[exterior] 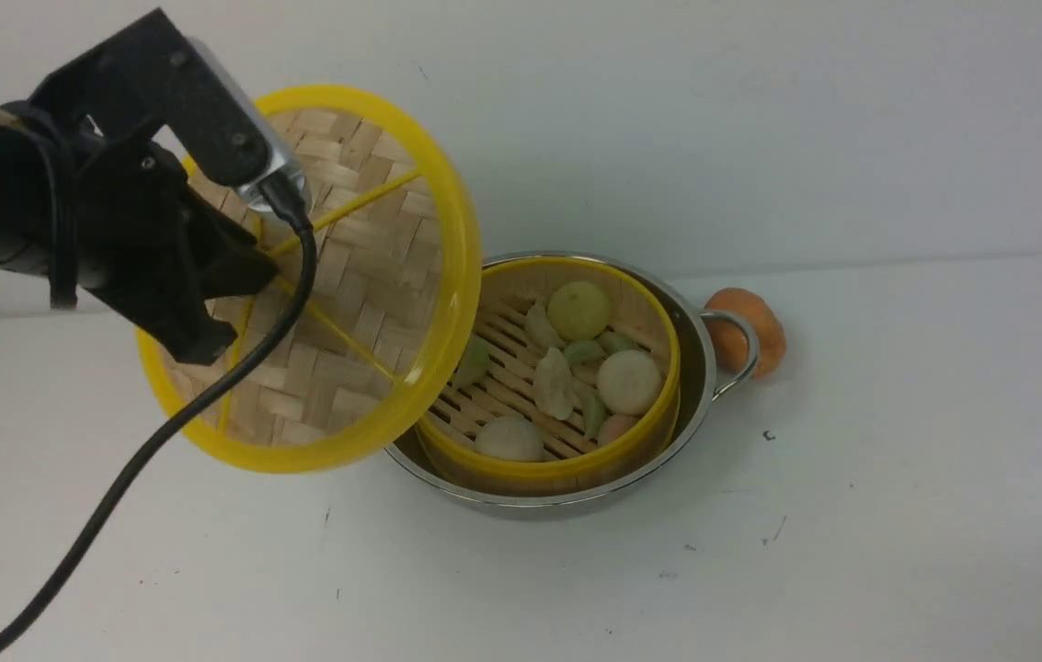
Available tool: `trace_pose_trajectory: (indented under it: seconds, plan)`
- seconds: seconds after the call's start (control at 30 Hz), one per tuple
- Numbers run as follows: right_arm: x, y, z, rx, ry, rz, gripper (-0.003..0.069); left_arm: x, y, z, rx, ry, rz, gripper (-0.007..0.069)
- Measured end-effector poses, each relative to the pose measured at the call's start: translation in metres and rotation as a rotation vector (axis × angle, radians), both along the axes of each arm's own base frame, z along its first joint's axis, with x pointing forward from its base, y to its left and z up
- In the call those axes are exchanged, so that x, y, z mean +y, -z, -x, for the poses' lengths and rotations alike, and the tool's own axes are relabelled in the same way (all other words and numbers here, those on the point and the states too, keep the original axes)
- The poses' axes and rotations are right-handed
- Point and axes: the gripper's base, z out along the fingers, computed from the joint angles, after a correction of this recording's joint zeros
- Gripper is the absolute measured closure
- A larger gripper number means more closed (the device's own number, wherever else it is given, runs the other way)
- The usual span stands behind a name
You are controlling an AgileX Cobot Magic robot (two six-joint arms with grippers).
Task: Place the steamer in the pot on the white table, and put the lid on the steamer.
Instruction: 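Place the yellow bamboo steamer lid onto the steamer in the pot with the left gripper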
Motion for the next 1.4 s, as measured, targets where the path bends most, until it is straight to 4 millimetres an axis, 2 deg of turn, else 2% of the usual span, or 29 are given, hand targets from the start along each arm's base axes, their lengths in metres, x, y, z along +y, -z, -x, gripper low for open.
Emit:
trace_pose_trajectory:
  seconds: [0.1,0.27,0.53,0.73,0.8,1.0,1.13,1.3,1.4]
  plan:
    - [0.000,0.000,0.000,0.000,0.000,0.001,0.0410,-0.002,-0.001,-0.007,0.013,0.012,0.007,0.0510]
    - [0.000,0.000,0.000,0.000,0.000,0.000,0.0410,-0.009,-0.003,-0.029,0.050,0.037,0.059,0.0510]
    - [0.000,0.000,0.000,0.000,0.000,0.000,0.0410,-0.018,0.006,-0.062,0.143,0.087,0.059,0.0510]
    - [0.000,0.000,0.000,0.000,0.000,0.000,0.0410,-0.042,0.021,-0.084,0.196,0.120,0.009,0.0510]
    - [0.000,0.000,0.000,0.000,0.000,0.000,0.0410,-0.062,0.032,-0.093,0.215,0.128,-0.059,0.0510]
    - [0.000,0.000,0.000,0.000,0.000,0.000,0.0410,-0.100,0.053,-0.108,0.234,0.152,-0.142,0.0510]
    - [0.000,0.000,0.000,0.000,0.000,0.000,0.0410,-0.111,0.056,-0.117,0.215,0.159,-0.154,0.0510]
    - [0.000,0.000,0.000,0.000,0.000,0.000,0.0410,-0.115,0.050,-0.124,0.190,0.161,-0.149,0.0510]
    - [0.000,0.000,0.000,0.000,0.000,0.000,0.0410,-0.116,0.054,-0.127,0.206,0.164,-0.149,0.0510]
